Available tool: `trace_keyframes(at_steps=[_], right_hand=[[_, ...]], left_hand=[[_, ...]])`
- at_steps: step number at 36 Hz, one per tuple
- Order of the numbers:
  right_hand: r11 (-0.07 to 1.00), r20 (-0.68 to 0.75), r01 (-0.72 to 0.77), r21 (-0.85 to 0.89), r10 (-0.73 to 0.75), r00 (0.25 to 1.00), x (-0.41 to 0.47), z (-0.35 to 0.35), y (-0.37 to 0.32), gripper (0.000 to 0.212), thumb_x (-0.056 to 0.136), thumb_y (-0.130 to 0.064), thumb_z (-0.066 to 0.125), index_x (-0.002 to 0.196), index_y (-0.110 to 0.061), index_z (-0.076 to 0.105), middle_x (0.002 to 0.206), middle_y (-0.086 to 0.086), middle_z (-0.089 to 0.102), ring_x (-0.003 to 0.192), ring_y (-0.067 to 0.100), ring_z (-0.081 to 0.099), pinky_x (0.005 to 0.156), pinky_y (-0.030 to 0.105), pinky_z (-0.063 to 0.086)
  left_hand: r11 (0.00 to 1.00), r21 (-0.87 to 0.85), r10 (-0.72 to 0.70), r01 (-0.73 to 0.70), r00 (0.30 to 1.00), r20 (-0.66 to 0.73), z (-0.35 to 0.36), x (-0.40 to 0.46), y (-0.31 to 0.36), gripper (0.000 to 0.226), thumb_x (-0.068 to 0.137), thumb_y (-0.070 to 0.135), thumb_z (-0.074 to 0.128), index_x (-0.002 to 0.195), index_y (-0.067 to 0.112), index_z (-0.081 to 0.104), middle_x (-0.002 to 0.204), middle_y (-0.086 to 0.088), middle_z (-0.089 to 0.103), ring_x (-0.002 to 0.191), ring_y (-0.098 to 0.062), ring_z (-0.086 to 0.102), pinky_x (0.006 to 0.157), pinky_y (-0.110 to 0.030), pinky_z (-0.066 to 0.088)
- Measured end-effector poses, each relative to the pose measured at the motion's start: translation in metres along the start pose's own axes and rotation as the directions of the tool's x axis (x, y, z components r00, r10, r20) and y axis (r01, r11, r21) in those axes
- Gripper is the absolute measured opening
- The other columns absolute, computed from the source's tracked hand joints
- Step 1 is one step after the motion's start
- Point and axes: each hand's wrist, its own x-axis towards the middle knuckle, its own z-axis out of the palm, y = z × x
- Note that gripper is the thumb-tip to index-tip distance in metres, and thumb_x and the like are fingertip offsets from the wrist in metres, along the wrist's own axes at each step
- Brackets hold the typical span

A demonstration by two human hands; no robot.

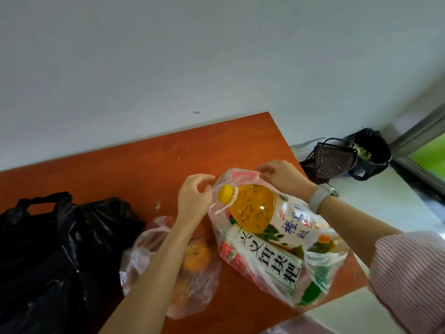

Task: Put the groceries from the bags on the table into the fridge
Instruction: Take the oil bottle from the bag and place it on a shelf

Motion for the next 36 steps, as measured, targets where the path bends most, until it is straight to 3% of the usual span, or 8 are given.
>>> trace_keyframes(at_steps=[3,8,16,22,25,28,32,36], right_hand=[[0.997,-0.148,0.075,0.005,-0.073,0.986,-0.033,-0.003,0.011,0.027,0.093,-0.022,0.050,0.117,-0.017,0.060,0.109,-0.004,0.054,0.097,0.009,0.052,0.083,0.022,0.039],[0.999,-0.137,0.040,-0.032,-0.044,0.990,-0.085,0.006,0.049,0.040,0.090,-0.027,0.054,0.129,-0.023,0.049,0.124,0.002,0.050,0.111,0.020,0.050,0.092,0.031,0.040],[0.892,0.050,-0.161,-0.422,0.200,0.978,-0.163,0.003,0.105,0.078,0.085,-0.026,0.053,0.144,-0.037,0.003,0.147,0.000,0.022,0.127,0.027,0.035,0.098,0.040,0.038],[0.954,-0.152,-0.291,-0.068,0.279,0.948,-0.169,-0.004,0.150,0.030,0.090,-0.010,0.047,0.113,-0.021,0.063,0.097,-0.003,0.066,0.078,0.009,0.063,0.069,0.018,0.048],[0.881,-0.126,-0.377,0.285,0.424,0.897,-0.167,-0.008,0.164,0.031,0.089,0.001,0.041,0.099,-0.008,0.069,0.064,-0.005,0.060,0.049,0.004,0.053,0.050,0.016,0.043],[0.723,0.118,-0.525,0.450,0.535,0.837,-0.168,-0.012,0.174,0.024,0.092,-0.006,0.045,0.106,-0.007,0.064,0.070,0.006,0.063,0.059,0.018,0.055,0.057,0.028,0.046],[0.708,0.401,-0.467,0.530,0.275,0.874,-0.176,-0.031,0.156,0.047,0.089,-0.010,0.056,0.130,-0.027,0.042,0.107,-0.006,0.058,0.089,0.011,0.061,0.068,0.019,0.051],[0.873,0.073,-0.222,0.434,0.211,0.975,-0.168,-0.025,0.135,0.048,0.089,-0.017,0.056,0.132,-0.032,0.041,0.122,-0.003,0.038,0.111,0.017,0.042,0.094,0.032,0.043]], left_hand=[[0.964,0.126,0.238,-0.232,0.971,-0.036,0.003,-0.014,0.033,0.029,0.083,0.027,0.049,0.105,0.019,0.066,0.113,0.005,0.061,0.110,-0.011,0.052,0.101,-0.032,0.036],[0.708,0.366,0.528,-0.604,0.797,0.293,0.047,-0.054,0.064,0.038,0.086,0.038,0.046,0.119,0.025,0.058,0.126,0.004,0.056,0.123,-0.017,0.046,0.106,-0.045,0.029],[0.435,0.596,0.342,-0.675,0.736,0.584,0.097,-0.091,0.075,0.066,0.090,0.056,0.041,0.146,0.032,0.016,0.157,0.002,0.007,0.144,-0.026,-0.006,0.104,-0.061,-0.019],[0.390,0.655,0.368,-0.647,0.762,0.534,0.106,-0.091,0.070,0.072,0.083,0.055,0.055,0.144,0.033,0.024,0.155,0.001,0.019,0.144,-0.028,0.006,0.104,-0.060,-0.016],[0.385,0.665,0.367,-0.640,0.767,0.526,0.108,-0.092,0.067,0.075,0.069,0.053,0.071,0.135,0.030,0.043,0.146,-0.002,0.040,0.138,-0.031,0.028,0.106,-0.063,-0.001],[0.384,0.681,0.393,-0.623,0.778,0.490,0.111,-0.093,0.066,0.075,0.065,0.052,0.076,0.131,0.030,0.048,0.142,-0.002,0.045,0.136,-0.031,0.032,0.105,-0.063,0.002],[0.390,0.694,0.402,-0.605,0.790,0.463,0.112,-0.094,0.067,0.072,0.065,0.051,0.076,0.128,0.028,0.051,0.140,-0.003,0.047,0.136,-0.032,0.033,0.104,-0.064,0.004],[0.439,0.693,0.395,-0.572,0.816,0.423,0.116,-0.096,0.069,0.062,0.070,0.050,0.069,0.125,0.027,0.055,0.139,-0.003,0.048,0.137,-0.032,0.032,0.105,-0.065,0.002]])
